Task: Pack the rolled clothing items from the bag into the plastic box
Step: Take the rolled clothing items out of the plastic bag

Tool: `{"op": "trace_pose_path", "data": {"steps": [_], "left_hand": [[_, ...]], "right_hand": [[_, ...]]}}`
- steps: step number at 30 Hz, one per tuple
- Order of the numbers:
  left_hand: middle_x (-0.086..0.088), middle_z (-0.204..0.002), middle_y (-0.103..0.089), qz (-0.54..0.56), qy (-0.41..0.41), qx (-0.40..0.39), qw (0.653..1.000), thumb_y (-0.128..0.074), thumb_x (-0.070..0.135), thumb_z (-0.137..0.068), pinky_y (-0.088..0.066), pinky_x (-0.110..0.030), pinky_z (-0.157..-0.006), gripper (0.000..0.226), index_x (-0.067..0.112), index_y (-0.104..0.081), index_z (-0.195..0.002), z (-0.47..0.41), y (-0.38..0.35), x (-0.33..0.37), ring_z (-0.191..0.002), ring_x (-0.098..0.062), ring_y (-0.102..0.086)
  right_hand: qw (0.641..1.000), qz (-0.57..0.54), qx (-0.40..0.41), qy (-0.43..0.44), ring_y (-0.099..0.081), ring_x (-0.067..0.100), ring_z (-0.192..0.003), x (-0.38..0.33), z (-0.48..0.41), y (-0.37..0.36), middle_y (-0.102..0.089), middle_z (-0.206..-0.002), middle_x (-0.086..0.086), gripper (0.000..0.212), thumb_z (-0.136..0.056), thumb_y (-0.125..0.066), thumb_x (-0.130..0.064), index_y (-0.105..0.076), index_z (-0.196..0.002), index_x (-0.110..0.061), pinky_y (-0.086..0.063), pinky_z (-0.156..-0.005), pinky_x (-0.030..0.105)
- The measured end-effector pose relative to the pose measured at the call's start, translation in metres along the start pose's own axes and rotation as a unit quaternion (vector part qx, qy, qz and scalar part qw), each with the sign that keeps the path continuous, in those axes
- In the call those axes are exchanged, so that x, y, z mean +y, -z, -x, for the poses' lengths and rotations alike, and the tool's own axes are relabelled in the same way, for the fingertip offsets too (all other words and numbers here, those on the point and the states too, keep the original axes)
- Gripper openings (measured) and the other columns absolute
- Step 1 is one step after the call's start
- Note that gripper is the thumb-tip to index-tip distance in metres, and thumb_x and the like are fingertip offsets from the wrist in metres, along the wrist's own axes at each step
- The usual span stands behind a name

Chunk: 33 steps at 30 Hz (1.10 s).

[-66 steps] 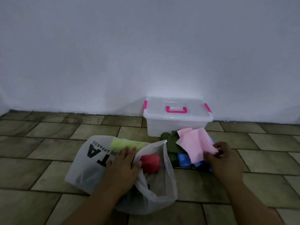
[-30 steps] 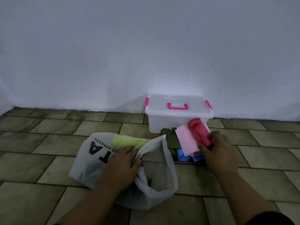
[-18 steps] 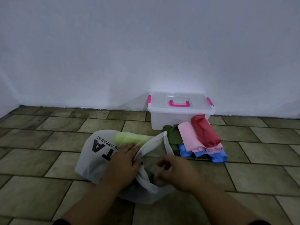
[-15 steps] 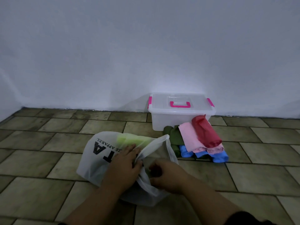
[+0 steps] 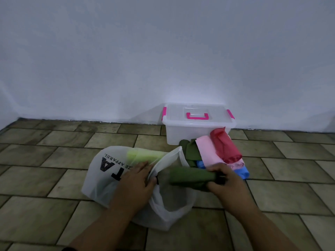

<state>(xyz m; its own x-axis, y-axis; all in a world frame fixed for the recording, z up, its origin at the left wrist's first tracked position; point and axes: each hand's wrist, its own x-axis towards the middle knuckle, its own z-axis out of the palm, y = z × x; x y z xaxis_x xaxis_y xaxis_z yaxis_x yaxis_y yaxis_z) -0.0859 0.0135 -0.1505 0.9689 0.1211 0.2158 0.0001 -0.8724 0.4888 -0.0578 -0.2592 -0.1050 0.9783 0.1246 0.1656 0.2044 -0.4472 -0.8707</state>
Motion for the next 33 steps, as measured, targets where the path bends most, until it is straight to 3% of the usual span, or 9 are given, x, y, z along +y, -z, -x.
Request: {"op": "trace_pose_path", "data": {"steps": [4, 6, 11, 14, 17, 20, 24, 27, 33], "left_hand": [[0.004, -0.149, -0.039, -0.044, -0.004, -0.011, 0.999, -0.042, 0.048, -0.093, -0.029, -0.039, -0.113, 0.054, 0.028, -0.037, -0.143, -0.003, -0.003, 0.002, -0.136, -0.015, -0.034], [0.003, -0.149, -0.038, -0.064, 0.000, -0.017, 0.998, -0.041, 0.047, -0.094, -0.030, -0.039, -0.112, 0.054, 0.026, -0.037, -0.144, -0.005, -0.004, 0.006, -0.136, -0.016, -0.034], [0.002, -0.155, -0.027, -0.110, 0.023, -0.046, 0.993, -0.031, 0.054, -0.093, -0.021, -0.044, -0.116, 0.060, 0.029, -0.025, -0.147, 0.005, -0.012, 0.021, -0.142, -0.018, -0.023], [0.005, -0.156, -0.025, -0.106, 0.016, -0.047, 0.993, -0.025, 0.063, -0.091, -0.014, -0.045, -0.115, 0.065, 0.031, -0.024, -0.147, 0.009, -0.010, 0.029, -0.143, -0.017, -0.022], [0.003, -0.152, -0.033, -0.064, 0.028, 0.064, 0.996, -0.034, 0.059, -0.092, -0.013, -0.050, -0.114, 0.059, 0.028, -0.035, -0.143, 0.000, 0.017, 0.020, -0.140, -0.019, -0.029], [-0.009, -0.147, -0.040, -0.096, 0.160, 0.167, 0.968, -0.044, 0.052, -0.091, -0.029, -0.053, -0.107, 0.062, 0.018, -0.036, -0.142, -0.020, 0.056, -0.018, -0.133, -0.031, -0.038], [-0.017, -0.128, -0.052, -0.046, 0.331, 0.024, 0.942, -0.043, 0.043, -0.093, -0.041, -0.043, -0.090, 0.050, 0.010, -0.050, -0.130, -0.039, 0.081, -0.059, -0.113, -0.034, -0.050], [-0.017, -0.103, -0.062, -0.021, 0.307, 0.010, 0.951, -0.044, 0.027, -0.093, -0.040, -0.033, -0.072, 0.032, 0.005, -0.062, -0.109, -0.042, 0.081, -0.061, -0.083, -0.025, -0.051], [-0.003, -0.080, -0.061, -0.147, 0.131, 0.098, 0.976, -0.047, 0.025, -0.093, -0.038, -0.027, -0.059, 0.017, 0.020, -0.062, -0.088, -0.060, 0.124, -0.001, -0.066, -0.017, -0.052]], "right_hand": [[0.990, 0.044, 0.137, -0.011, -0.061, 0.017, -0.081, 0.037, 0.023, 0.024, -0.061, -0.092, -0.002, 0.050, -0.060, -0.075, 0.005, -0.057, -0.083, -0.036, -0.051, -0.061, 0.023], [0.981, 0.148, 0.121, 0.014, -0.057, 0.021, -0.077, 0.051, 0.037, 0.021, -0.052, -0.095, -0.001, 0.047, -0.054, -0.079, 0.003, -0.060, -0.086, -0.026, -0.050, -0.059, 0.034], [0.944, 0.318, 0.089, 0.019, -0.056, 0.020, -0.079, 0.050, 0.043, 0.012, -0.045, -0.093, -0.005, 0.046, -0.050, -0.086, -0.030, -0.062, -0.089, -0.023, -0.043, -0.066, 0.029], [0.957, 0.269, 0.071, 0.084, -0.045, 0.008, -0.095, 0.025, 0.038, -0.010, -0.048, -0.110, -0.005, 0.051, -0.059, -0.078, -0.045, -0.060, -0.103, -0.028, -0.043, -0.078, 0.026], [0.975, 0.198, -0.059, 0.083, -0.036, 0.005, -0.123, 0.007, 0.036, -0.046, -0.030, -0.139, -0.012, 0.062, -0.075, -0.058, -0.061, -0.042, -0.130, -0.038, -0.039, -0.101, 0.027], [0.967, 0.227, -0.109, 0.046, -0.011, 0.007, -0.142, 0.019, 0.035, -0.062, -0.002, -0.157, -0.015, 0.079, -0.081, -0.044, -0.069, -0.015, -0.147, -0.038, -0.022, -0.112, 0.027], [0.942, 0.309, -0.125, 0.042, 0.003, 0.008, -0.145, 0.036, 0.037, -0.065, 0.013, -0.159, -0.008, 0.086, -0.081, -0.026, -0.077, 0.001, -0.150, -0.034, -0.011, -0.115, 0.027], [0.934, 0.328, -0.135, 0.040, 0.005, 0.009, -0.145, 0.037, 0.034, -0.070, 0.013, -0.159, -0.006, 0.093, -0.077, -0.020, -0.081, 0.000, -0.152, -0.028, -0.006, -0.116, 0.027], [0.927, 0.346, -0.138, 0.051, 0.009, 0.009, -0.145, 0.040, 0.033, -0.070, 0.011, -0.160, -0.007, 0.094, -0.076, -0.017, -0.081, -0.001, -0.152, -0.028, 0.003, -0.113, 0.025]]}}
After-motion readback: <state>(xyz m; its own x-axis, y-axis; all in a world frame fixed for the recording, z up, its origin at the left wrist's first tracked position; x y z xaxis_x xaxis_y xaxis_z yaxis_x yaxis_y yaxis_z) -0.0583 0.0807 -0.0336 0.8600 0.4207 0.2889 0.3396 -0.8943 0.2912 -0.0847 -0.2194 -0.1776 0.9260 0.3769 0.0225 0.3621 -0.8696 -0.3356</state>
